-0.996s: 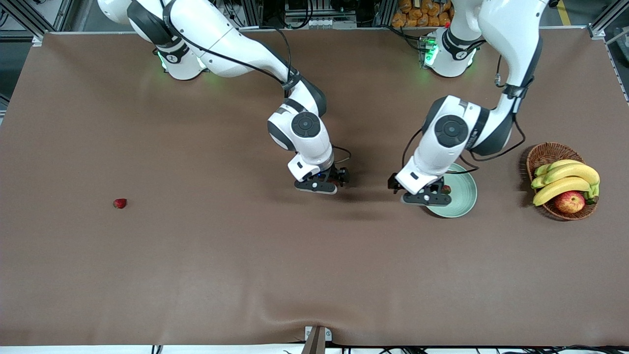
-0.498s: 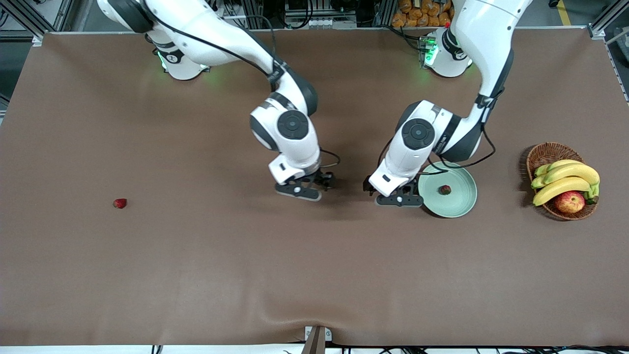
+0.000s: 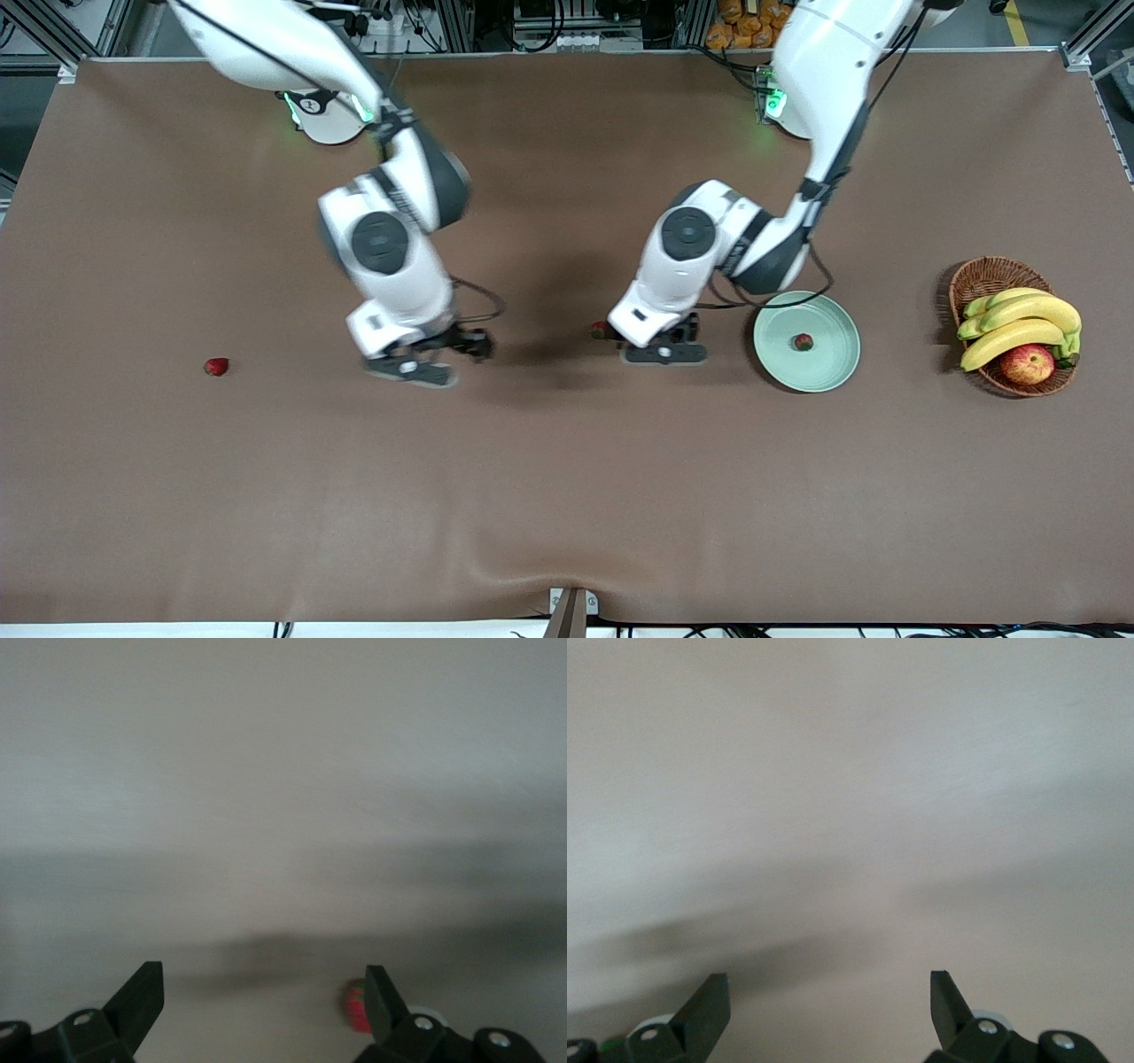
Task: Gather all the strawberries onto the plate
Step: 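Grasp the second strawberry with the left gripper while the right gripper grasps the third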
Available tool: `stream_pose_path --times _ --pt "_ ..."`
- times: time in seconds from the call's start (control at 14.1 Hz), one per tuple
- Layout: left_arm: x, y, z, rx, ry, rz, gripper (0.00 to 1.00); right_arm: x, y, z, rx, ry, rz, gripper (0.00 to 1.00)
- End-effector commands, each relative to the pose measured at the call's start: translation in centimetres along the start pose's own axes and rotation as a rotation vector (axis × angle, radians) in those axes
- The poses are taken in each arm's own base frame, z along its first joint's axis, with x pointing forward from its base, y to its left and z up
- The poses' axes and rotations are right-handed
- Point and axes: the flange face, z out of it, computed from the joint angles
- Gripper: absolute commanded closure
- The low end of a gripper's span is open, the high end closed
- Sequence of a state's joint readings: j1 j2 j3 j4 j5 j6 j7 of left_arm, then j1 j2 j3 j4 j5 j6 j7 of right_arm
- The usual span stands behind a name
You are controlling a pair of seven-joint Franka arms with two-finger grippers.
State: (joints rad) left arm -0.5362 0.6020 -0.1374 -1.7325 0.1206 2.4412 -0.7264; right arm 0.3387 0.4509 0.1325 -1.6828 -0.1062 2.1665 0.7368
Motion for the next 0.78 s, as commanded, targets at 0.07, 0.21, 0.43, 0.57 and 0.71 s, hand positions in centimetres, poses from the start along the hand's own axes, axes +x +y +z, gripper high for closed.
stream_pose_path --times 0.07,0.21,0.43,0.57,0.71 --pt "0.7 3.4 2.7 0.006 0.008 0.024 0.00 2.5 8.9 -0.9 -0.053 -0.011 0.002 0.00" --pt "-0.2 3.8 4.0 0.013 -0.009 0.039 0.00 4.7 13.9 -1.3 -0.079 -0.032 0.001 0.00" --pt "-2.4 6.0 5.5 0.023 -0.021 0.084 0.00 8.0 22.7 -1.2 -0.088 -0.064 -0.044 0.00" --pt "-2.5 5.9 5.4 0.034 -0.022 0.089 0.00 9.6 28.8 -0.5 -0.084 -0.083 -0.094 0.00" --pt "-3.2 6.1 5.8 0.059 -0.047 0.099 0.07 10.3 32.3 0.5 -0.080 -0.094 -0.113 0.00"
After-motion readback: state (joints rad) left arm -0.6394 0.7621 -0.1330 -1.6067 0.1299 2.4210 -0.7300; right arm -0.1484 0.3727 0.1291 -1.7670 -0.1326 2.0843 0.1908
